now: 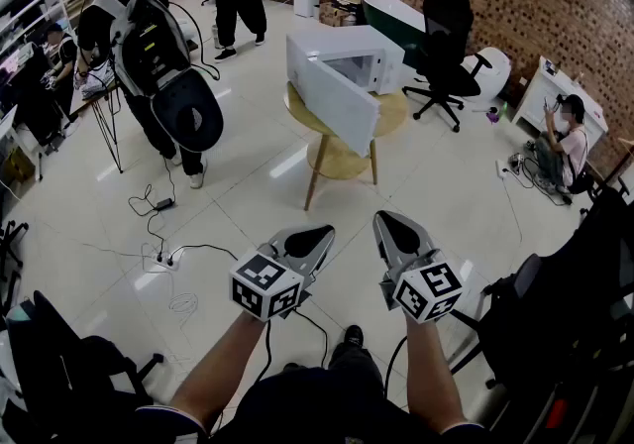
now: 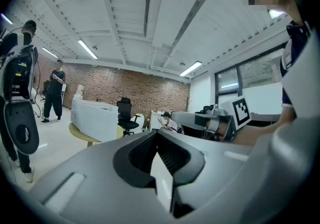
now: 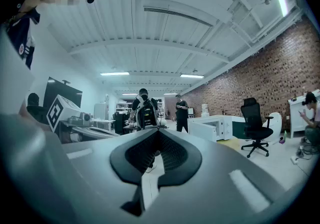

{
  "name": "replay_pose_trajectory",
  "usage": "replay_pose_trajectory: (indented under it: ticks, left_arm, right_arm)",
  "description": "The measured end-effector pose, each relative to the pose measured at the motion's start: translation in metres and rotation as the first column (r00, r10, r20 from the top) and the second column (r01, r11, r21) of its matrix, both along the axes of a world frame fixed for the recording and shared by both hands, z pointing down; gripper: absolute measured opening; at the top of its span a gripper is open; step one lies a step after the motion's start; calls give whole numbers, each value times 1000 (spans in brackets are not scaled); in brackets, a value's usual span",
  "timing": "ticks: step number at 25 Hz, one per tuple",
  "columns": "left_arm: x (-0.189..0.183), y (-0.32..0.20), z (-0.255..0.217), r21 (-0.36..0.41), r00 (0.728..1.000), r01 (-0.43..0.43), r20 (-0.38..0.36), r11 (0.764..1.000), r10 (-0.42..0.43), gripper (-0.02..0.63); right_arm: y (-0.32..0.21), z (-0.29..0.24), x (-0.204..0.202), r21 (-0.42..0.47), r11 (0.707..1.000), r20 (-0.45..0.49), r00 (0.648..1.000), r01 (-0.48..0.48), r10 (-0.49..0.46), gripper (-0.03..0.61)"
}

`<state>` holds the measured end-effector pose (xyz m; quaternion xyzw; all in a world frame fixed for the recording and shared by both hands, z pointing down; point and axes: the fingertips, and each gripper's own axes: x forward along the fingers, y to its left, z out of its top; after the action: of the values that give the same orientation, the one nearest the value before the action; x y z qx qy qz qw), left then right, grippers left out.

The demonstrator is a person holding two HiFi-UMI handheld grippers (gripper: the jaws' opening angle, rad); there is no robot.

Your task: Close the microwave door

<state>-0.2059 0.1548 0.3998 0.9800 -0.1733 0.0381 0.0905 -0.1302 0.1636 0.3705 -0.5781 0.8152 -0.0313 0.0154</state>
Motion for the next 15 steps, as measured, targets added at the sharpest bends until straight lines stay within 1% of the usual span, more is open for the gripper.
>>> replay_pose_trajectory:
  ticks: [8, 12, 15]
  left_arm:
    - [49, -35, -2, 24, 999, 29, 16, 999, -29, 12]
    - [79, -56, -8, 50, 997, 69, 13, 996, -70, 12]
    - [100, -72, -9, 53, 994, 107, 12, 993, -108, 12]
  right_arm:
    - [-30, -2, 49, 13, 1000, 13, 1000, 7, -7, 2]
    - [-46, -5, 80, 20, 999, 3, 999, 37, -37, 2]
    - [-60, -4, 103, 10, 998, -4, 998, 69, -69, 2]
